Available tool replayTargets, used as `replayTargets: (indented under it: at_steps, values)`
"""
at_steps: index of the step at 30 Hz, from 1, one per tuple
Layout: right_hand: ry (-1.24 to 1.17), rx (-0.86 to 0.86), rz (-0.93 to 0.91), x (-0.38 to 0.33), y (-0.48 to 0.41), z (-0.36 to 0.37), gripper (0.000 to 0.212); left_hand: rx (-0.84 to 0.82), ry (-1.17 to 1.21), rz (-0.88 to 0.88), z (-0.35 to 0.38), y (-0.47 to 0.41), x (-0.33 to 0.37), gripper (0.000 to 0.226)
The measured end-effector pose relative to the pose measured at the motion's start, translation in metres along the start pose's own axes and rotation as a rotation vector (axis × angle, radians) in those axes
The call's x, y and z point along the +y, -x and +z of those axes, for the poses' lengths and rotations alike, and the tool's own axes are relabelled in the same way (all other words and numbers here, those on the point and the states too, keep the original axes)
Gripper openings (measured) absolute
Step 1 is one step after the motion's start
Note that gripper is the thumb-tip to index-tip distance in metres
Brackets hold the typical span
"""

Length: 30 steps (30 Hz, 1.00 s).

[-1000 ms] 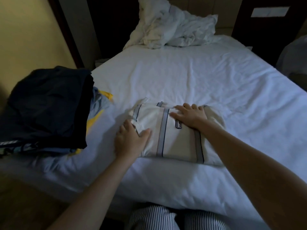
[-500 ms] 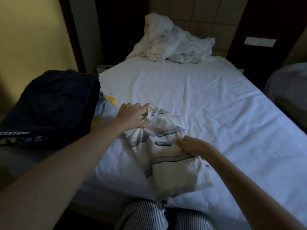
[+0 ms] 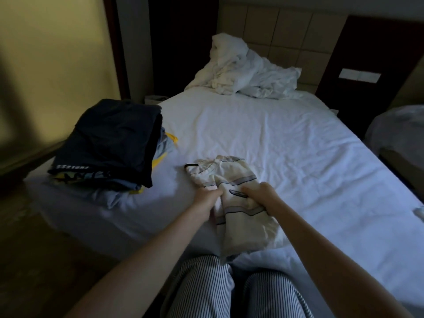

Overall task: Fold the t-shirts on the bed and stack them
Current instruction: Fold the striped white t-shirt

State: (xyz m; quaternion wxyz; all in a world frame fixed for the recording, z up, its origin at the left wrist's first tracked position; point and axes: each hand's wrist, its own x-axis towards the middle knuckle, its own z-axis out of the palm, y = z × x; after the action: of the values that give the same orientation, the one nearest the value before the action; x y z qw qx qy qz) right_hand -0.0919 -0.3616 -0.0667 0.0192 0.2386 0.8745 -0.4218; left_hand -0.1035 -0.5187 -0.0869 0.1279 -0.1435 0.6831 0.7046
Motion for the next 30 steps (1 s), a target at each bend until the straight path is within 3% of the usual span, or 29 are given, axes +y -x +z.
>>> replayTargets:
  at_steps: [2,4,8,9,12,15,17,24,30]
  values:
    - [-0.184,-0.014,0.009,0.0,0.002,-0.009,0.043,-0.021,0.052,0.047,-0.002,0.003,0.011,0.031]
    - [-0.241,0.007,-0.03,0.001,0.005,-0.017,0.037,-0.032,-0.095,0.142,-0.013,0.002,0.024,0.034]
    - [-0.073,0.046,-0.114,0.016,0.022,0.0,0.042,-0.205,-0.318,0.072,-0.037,-0.009,0.012,0.012]
    - [-0.07,0.042,-0.121,0.021,0.028,0.007,0.042,-0.206,-0.325,0.067,-0.041,-0.01,0.004,0.015]
    - [-0.165,0.07,-0.152,0.03,0.041,0.016,0.032,-0.152,-0.307,0.108,-0.047,0.004,-0.005,0.057]
    - [-0.316,0.075,-0.198,0.018,0.05,0.012,0.019,-0.245,-0.281,0.213,-0.048,0.02,0.013,0.056]
    - [-0.404,0.052,-0.211,0.005,0.053,0.009,0.018,-0.319,-0.254,0.258,-0.049,0.026,0.033,0.056]
    - [-0.788,-0.136,-0.159,-0.058,0.05,0.013,0.011,-0.323,-0.248,0.389,-0.084,-0.002,0.103,0.044]
    - [-0.908,-0.29,-0.371,-0.17,0.03,0.049,0.023,-0.181,-0.106,0.507,-0.169,-0.024,0.187,0.038]
